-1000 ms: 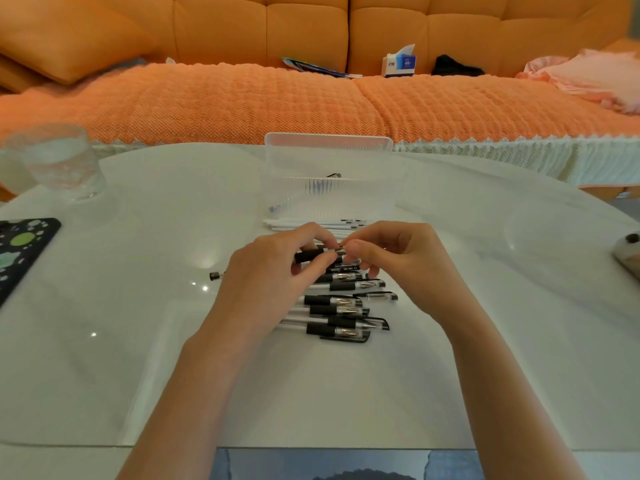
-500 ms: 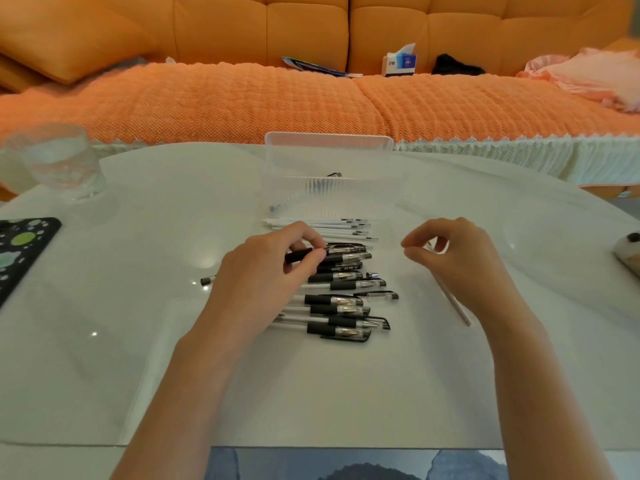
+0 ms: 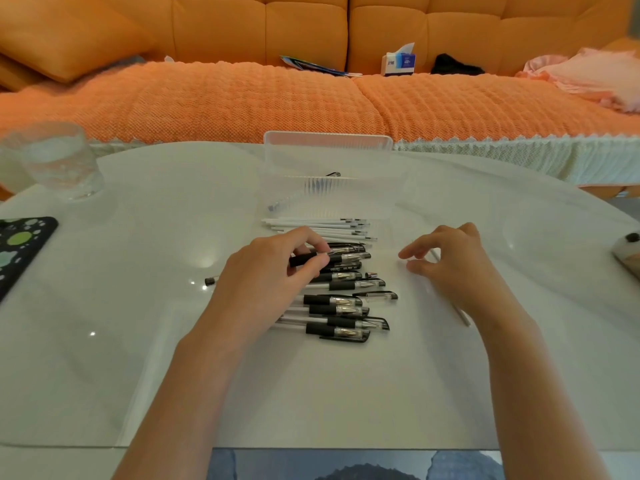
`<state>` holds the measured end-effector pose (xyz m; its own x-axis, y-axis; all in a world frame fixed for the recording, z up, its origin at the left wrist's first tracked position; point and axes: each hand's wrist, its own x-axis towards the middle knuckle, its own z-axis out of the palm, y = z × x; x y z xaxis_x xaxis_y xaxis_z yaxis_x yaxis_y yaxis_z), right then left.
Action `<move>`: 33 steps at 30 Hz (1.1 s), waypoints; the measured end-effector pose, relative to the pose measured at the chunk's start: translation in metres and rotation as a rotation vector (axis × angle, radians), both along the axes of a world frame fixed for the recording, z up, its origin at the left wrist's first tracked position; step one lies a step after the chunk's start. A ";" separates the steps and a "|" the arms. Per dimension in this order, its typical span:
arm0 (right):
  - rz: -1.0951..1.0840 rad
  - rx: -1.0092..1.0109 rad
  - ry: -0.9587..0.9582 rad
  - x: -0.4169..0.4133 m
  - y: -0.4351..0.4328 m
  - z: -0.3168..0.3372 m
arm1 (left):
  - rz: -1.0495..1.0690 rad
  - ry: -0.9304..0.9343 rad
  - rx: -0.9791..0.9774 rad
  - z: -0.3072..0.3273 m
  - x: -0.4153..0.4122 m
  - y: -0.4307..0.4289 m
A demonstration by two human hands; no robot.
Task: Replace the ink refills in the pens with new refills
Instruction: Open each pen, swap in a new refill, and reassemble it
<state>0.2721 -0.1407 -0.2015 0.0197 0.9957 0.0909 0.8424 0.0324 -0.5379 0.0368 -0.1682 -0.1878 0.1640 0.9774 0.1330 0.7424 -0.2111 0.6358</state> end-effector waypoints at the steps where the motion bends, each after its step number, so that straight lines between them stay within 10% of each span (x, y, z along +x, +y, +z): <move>1: 0.007 0.017 0.007 -0.001 -0.001 0.001 | 0.000 -0.001 -0.001 0.000 0.000 0.000; 23: 0.206 -0.039 0.031 -0.032 -0.002 -0.002 | -0.029 -0.033 -0.007 0.002 0.000 -0.002; 33: 0.251 0.053 0.397 -0.038 -0.010 0.013 | -0.047 -0.126 -0.036 -0.001 0.001 0.002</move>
